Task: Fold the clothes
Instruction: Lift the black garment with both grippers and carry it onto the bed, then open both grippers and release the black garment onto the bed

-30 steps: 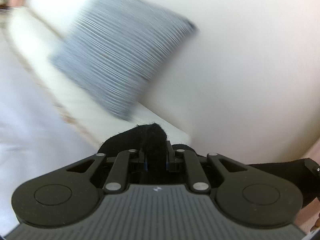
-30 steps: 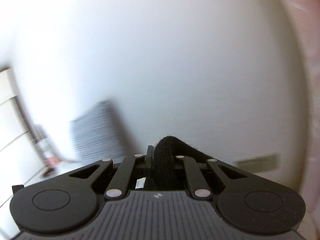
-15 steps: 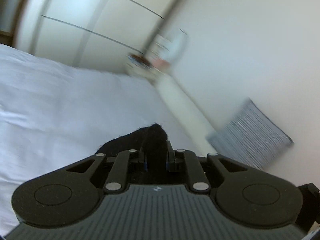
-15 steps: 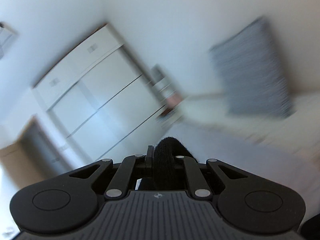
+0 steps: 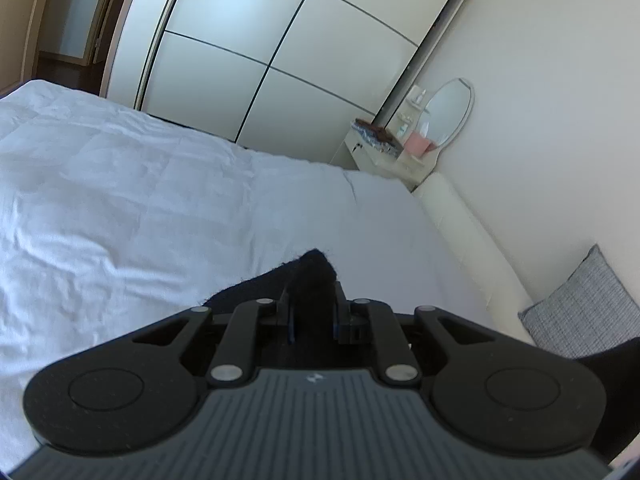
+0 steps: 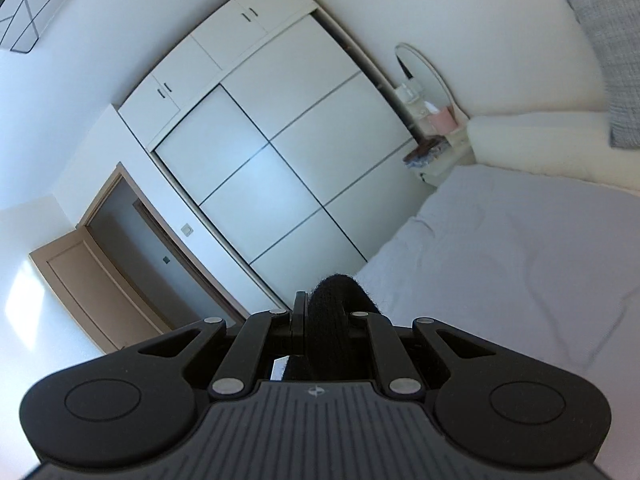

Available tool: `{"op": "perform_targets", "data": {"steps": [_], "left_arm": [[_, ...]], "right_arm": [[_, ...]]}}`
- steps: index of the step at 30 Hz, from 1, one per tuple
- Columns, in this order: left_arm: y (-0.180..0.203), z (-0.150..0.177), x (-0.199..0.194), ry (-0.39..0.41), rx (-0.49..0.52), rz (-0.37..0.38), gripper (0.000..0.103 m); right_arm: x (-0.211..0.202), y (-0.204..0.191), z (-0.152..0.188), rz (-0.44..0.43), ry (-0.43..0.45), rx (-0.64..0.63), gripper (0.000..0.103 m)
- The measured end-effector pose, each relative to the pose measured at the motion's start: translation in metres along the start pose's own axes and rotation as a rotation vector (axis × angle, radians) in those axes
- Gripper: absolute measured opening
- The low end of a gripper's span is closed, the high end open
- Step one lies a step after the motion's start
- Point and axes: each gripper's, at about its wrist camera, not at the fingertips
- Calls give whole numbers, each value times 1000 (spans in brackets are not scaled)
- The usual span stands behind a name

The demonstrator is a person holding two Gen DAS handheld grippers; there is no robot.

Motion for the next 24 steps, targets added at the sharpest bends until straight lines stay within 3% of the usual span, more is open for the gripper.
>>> {"op": "perform_targets", "data": {"steps": [4, 7, 10, 12, 13, 15, 17, 19, 24], "left_arm": [[-26, -3, -13, 33, -16, 41, 12], [-40, 15, -31, 27, -16, 37, 13], [-71, 56, -32, -109, -33, -20, 17], [-95, 95, -27, -241, -67, -98, 19], [-108, 116, -23, -315, -89, -149, 19], [-130, 157, -18, -443, -127, -237, 19], [-135, 186, -14, -545, -124, -303, 19], [-127, 203, -12, -594, -105, -314, 19], [-84, 227, -11, -628, -28, -276, 23]], "right_arm": [[19, -7, -10, 19, 36, -8, 10], [17, -14, 2, 25, 9, -45, 10], [11, 6, 42, 103, -166, -31, 17], [15, 32, 76, 214, -360, -3, 44], [19, 47, 94, 289, -462, 3, 49], [29, 69, 132, 468, -623, -36, 50], [36, 80, 160, 539, -722, -57, 50], [41, 86, 178, 559, -779, -63, 50], [64, 77, 194, 485, -828, -132, 57]]}}
Point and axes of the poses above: each gripper's, at about its wrist camera, not at the fingertips, and x roughly the way its jaws point, y to its right, z to its underside, and after that the axes turned 1 degree about -x, right-handed
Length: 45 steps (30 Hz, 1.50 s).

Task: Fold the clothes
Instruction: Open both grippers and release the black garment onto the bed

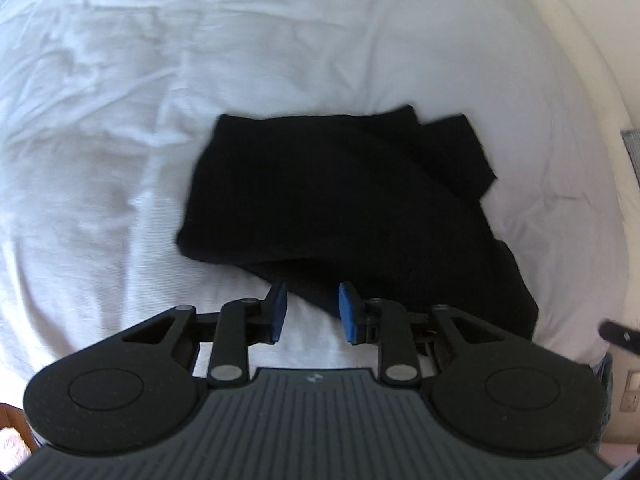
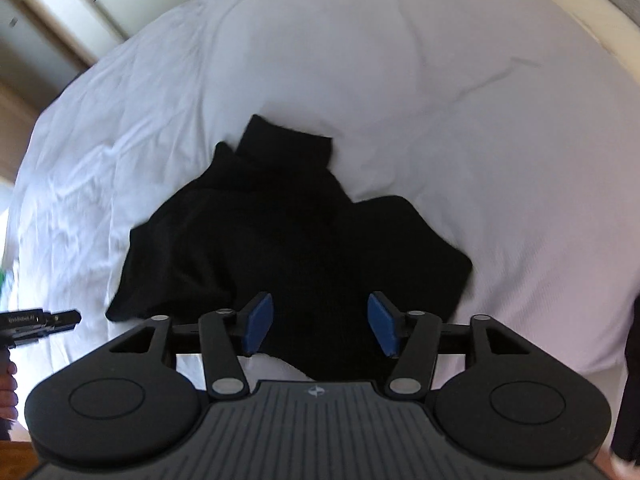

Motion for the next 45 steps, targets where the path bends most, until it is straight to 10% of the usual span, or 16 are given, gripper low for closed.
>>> {"op": "perform_targets", "data": {"steps": [18, 45], "left_arm": [[43, 18, 14, -18, 60, -145, 30], [-19, -71, 70, -125, 251, -88, 35]], "right_arm": [[53, -22, -2, -99, -122, -218, 59], [124, -124, -39, -27, -155, -176, 65]]}}
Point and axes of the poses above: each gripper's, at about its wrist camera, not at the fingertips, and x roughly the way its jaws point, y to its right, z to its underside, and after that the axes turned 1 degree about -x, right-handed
